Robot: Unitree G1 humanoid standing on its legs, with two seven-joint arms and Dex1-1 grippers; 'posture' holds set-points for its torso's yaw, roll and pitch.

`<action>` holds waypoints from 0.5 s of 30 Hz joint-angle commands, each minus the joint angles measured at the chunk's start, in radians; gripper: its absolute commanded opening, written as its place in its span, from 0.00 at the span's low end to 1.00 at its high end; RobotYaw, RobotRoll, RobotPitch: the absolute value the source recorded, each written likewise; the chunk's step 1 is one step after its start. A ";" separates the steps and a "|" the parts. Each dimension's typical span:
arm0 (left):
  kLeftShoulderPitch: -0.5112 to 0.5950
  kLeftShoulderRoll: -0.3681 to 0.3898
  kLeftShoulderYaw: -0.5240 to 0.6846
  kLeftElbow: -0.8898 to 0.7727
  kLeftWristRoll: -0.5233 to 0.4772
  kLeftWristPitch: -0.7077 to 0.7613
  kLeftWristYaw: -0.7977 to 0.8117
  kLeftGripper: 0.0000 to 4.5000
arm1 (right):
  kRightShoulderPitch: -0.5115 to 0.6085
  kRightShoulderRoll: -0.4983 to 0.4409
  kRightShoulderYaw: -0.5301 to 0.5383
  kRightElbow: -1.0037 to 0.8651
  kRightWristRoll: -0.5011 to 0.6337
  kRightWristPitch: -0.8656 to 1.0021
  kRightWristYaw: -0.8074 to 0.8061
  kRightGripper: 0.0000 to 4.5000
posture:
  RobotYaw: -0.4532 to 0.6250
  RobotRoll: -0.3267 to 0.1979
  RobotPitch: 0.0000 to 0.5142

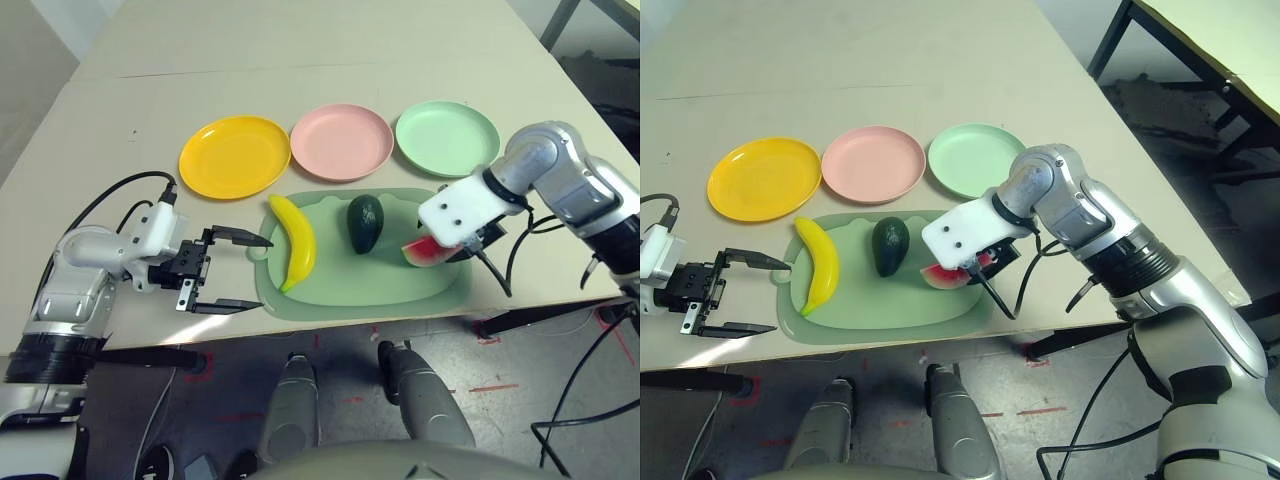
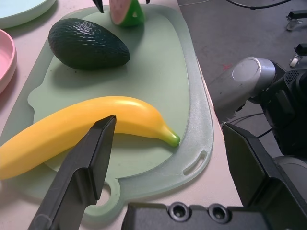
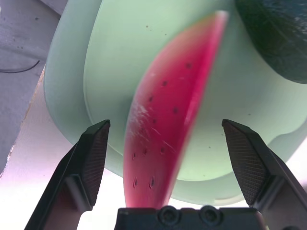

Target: Place the fruits into color-matched plates.

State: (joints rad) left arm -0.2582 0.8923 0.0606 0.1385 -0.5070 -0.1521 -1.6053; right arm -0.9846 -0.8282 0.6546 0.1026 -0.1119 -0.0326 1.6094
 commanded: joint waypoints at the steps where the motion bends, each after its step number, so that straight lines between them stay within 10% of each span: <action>1: 0.012 0.006 -0.012 0.007 0.012 -0.016 -0.009 1.00 | 0.022 0.010 0.002 0.008 -0.011 0.001 0.005 0.99 | 0.36 0.62 0.41; 15: 0.016 0.033 -0.032 0.009 0.002 -0.030 -0.009 1.00 | 0.044 0.071 -0.041 0.050 -0.108 0.111 -0.037 0.99 | 0.35 0.62 0.42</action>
State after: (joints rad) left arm -0.2555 0.9115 0.0465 0.1399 -0.5086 -0.1732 -1.6054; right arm -0.9579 -0.7592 0.6263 0.1565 -0.2016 0.0646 1.5785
